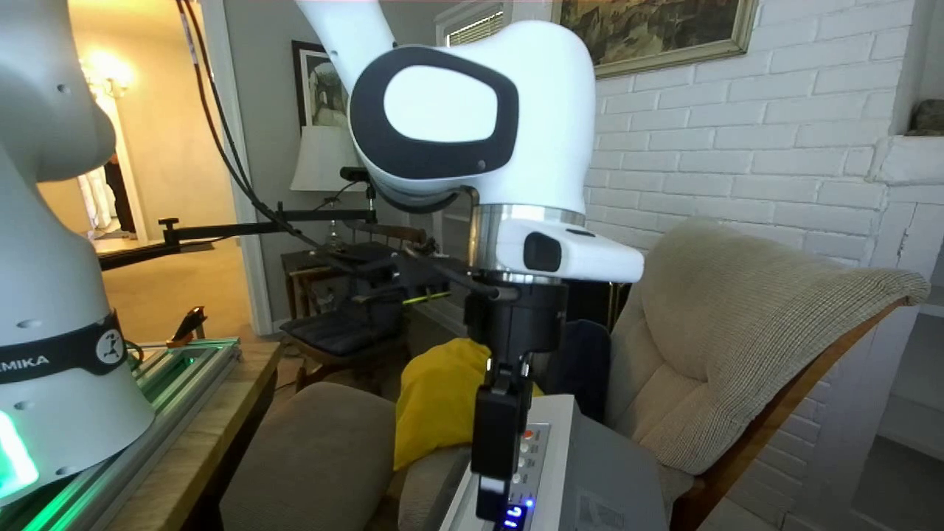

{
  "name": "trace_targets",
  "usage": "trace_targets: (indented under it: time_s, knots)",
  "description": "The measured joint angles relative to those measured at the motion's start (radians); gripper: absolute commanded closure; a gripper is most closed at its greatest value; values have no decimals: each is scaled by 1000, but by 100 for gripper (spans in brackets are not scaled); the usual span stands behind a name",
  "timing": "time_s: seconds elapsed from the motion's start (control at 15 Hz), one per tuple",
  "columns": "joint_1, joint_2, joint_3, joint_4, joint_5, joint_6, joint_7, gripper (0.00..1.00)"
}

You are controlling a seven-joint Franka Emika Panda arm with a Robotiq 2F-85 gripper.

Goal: Turn on the air conditioner, then press some random buttons

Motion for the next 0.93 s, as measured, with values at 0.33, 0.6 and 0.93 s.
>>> trace_targets:
  time_s: [0.33, 0.6, 0.93]
  knots:
    - [-15, -67, 55, -22, 0, 23, 2, 0]
    - [-38, -94, 97, -45, 5, 60, 2, 0]
    - [-52, -101, 115, -54, 9, 74, 1, 0]
